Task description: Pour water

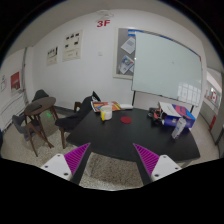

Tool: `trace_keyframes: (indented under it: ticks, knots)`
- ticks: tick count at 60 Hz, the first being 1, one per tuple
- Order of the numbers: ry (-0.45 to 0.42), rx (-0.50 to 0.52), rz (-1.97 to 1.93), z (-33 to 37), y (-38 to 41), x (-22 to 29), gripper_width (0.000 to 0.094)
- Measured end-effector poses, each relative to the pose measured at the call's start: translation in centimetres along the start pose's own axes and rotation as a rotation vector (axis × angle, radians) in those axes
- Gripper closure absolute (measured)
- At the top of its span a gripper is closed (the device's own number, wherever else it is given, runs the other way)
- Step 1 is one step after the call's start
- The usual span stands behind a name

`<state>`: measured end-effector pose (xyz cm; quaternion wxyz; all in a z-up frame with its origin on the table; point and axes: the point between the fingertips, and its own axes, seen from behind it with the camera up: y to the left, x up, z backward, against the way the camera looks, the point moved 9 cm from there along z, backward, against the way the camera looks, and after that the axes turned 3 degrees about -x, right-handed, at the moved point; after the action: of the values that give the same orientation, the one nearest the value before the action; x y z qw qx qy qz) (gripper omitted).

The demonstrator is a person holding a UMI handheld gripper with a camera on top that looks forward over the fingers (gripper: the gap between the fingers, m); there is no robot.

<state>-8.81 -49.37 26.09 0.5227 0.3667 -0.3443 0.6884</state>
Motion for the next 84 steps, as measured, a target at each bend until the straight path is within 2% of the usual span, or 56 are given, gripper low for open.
trace_keyframes:
  ticks: [8,19,27,34,46,62,66,70,72,74,84]
  knots:
    - [0.058,-0.037,-0.023,-0.6,-2.7,-2.1,0.0096]
    - [0.135,-0.114,-0.063,-6.2,-12.6,-7.0,0.0096]
    - [0.147,-0.192,-0.079,-11.0,-21.0,-9.0,0.0094]
    - [0.122,-0.254,-0.112,-16.0,-28.7,-9.1,0.0091]
    - [0.013,-0.295,-0.167,-24.7,-39.2,-6.7,0.009]
    - [-0.08,-0.297,-0.134,-33.1,-46.0,-3.9,0.0102]
    - [-0.103,-0.281,-0.123,-34.6,-46.7,-3.5,0.0139]
    - [-0.12,-0.28,-0.112,-35.5,-46.7,-3.4,0.026]
    - [-0.133,-0.287,-0.107,-35.9,-47.0,-3.3,0.0379]
    - [-0.151,-0.28,-0.115,-36.1,-46.9,-3.2,0.038]
    - [-0.194,-0.263,-0.126,-36.0,-46.8,-2.9,0.0508]
